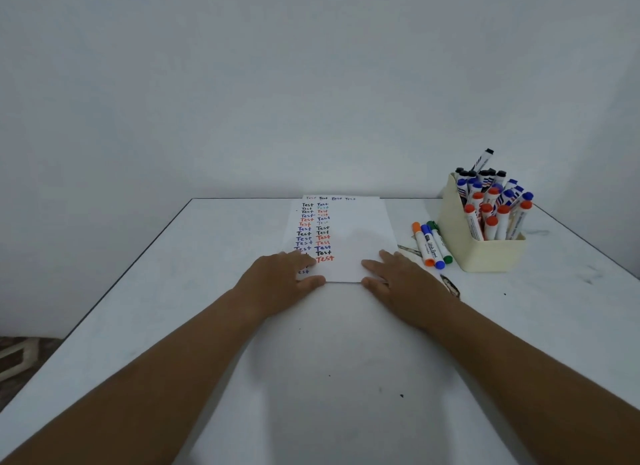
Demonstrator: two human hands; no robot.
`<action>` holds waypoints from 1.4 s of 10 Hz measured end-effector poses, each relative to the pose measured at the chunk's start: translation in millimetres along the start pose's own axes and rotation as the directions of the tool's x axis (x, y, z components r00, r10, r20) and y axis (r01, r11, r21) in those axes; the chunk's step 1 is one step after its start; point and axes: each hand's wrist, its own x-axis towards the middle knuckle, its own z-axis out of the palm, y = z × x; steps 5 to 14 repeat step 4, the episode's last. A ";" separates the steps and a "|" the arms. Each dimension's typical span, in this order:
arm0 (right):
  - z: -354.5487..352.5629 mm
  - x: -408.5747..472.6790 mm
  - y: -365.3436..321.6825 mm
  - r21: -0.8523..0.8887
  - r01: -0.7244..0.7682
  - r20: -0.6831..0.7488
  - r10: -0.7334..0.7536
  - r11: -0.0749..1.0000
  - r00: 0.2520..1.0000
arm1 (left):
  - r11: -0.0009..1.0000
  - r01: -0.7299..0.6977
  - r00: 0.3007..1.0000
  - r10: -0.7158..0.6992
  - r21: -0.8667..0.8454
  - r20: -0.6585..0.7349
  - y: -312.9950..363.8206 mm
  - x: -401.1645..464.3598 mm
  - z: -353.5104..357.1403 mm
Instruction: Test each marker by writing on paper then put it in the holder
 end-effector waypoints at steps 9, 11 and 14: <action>3.8 -72.4 1.9 0.065 0.072 0.000 -0.072 0.995 0.997 | 0.997 0.031 0.999 -0.029 -0.072 0.034 -4.4 -17.0 4.3; 3.8 -72.4 1.9 0.065 0.072 0.000 -0.072 0.995 0.997 | 0.997 0.031 0.999 -0.029 -0.072 0.034 -4.4 -17.0 4.3; 3.8 -72.4 1.9 0.065 0.072 0.000 -0.072 0.995 0.997 | 0.997 0.031 0.999 -0.029 -0.072 0.034 -4.4 -17.0 4.3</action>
